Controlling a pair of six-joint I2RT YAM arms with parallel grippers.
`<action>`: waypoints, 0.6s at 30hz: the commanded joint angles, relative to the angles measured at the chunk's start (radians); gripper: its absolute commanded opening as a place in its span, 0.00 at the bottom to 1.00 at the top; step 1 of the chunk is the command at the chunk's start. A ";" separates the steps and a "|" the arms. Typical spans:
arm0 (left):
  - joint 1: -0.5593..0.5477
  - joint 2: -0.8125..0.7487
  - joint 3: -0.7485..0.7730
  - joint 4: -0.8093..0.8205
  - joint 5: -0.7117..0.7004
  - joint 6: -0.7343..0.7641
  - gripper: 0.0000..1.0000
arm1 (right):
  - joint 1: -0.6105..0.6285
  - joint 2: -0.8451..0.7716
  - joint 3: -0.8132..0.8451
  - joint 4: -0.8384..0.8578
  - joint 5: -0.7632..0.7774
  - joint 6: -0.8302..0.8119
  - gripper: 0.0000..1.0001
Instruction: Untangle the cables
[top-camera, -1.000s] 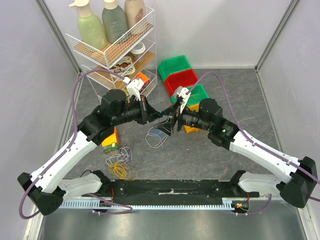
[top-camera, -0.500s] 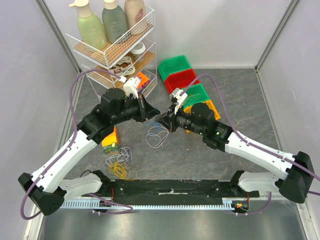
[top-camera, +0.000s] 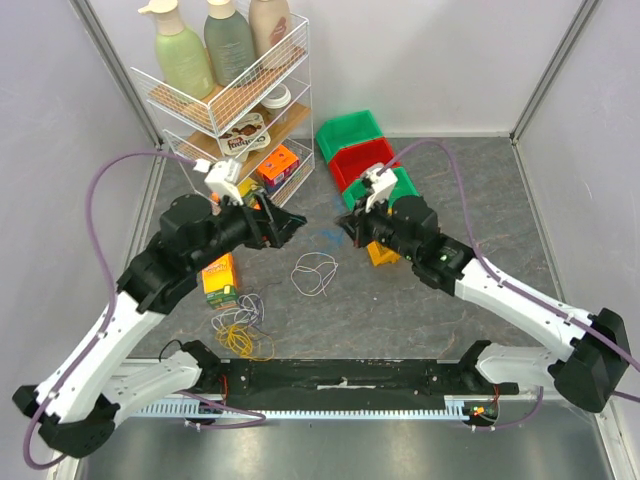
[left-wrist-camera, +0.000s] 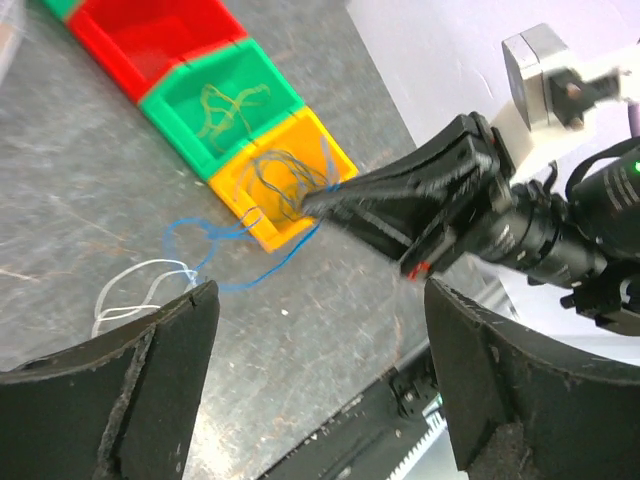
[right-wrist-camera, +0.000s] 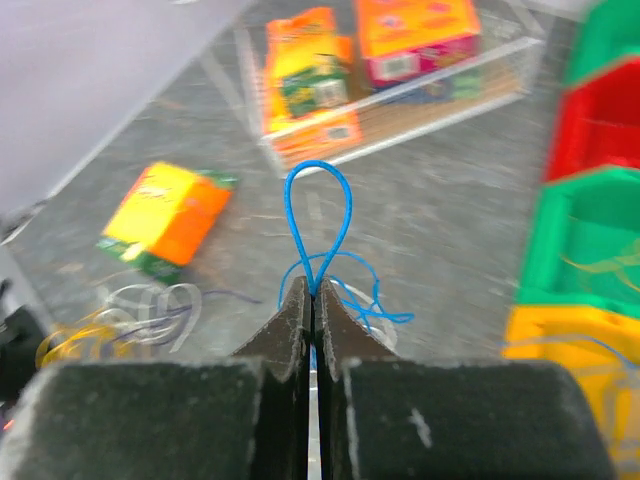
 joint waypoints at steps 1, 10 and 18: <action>0.007 -0.099 -0.053 -0.064 -0.232 0.043 0.90 | -0.188 0.004 0.055 -0.151 0.080 0.031 0.00; 0.007 -0.023 -0.145 -0.253 -0.318 -0.046 0.89 | -0.392 0.127 0.031 -0.304 0.191 -0.014 0.00; 0.007 -0.029 -0.311 -0.319 -0.405 -0.285 0.94 | -0.428 0.306 0.011 -0.305 0.217 0.008 0.00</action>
